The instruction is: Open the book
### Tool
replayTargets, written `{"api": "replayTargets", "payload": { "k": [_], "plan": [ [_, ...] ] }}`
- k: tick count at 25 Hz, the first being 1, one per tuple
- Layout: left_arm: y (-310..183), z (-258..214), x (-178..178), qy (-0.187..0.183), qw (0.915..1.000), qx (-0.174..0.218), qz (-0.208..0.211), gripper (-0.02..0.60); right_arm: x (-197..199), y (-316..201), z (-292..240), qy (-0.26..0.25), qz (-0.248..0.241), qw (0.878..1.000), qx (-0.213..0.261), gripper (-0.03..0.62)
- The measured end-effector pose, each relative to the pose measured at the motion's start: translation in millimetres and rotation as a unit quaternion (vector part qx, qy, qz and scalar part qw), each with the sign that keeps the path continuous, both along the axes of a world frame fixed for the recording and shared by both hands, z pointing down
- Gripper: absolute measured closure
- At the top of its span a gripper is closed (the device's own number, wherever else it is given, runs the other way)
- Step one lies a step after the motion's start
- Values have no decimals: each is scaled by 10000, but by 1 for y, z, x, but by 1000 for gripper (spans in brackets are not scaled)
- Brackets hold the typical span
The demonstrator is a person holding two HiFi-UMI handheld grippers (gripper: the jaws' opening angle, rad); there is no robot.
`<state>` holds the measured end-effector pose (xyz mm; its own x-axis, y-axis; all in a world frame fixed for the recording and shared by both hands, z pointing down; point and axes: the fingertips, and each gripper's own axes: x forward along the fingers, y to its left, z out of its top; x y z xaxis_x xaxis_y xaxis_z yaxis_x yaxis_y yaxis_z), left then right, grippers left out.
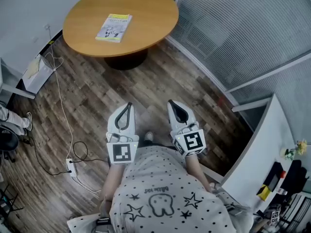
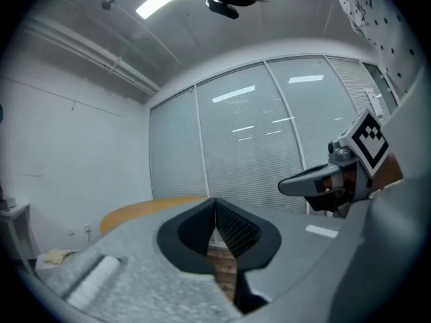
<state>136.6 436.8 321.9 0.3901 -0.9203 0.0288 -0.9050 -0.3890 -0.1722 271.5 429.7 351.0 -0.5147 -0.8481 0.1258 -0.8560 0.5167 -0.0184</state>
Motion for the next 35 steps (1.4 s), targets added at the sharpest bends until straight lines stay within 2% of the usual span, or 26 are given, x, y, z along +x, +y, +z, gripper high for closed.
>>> {"api": "replayTargets", "payload": {
  "k": [12, 22, 35],
  "plan": [
    [3, 4, 5, -24, 9998, -114, -133, 571, 12, 4, 8, -125, -87, 9998, -103, 589],
    [-10, 12, -12, 27, 9987, -263, -436, 571, 11, -5, 19, -174, -131, 9992, -321, 589],
    [-80, 23, -54, 169, 9964, -486, -681, 571, -27, -79, 32, -145, -304, 9974, -632, 589]
  ]
}}
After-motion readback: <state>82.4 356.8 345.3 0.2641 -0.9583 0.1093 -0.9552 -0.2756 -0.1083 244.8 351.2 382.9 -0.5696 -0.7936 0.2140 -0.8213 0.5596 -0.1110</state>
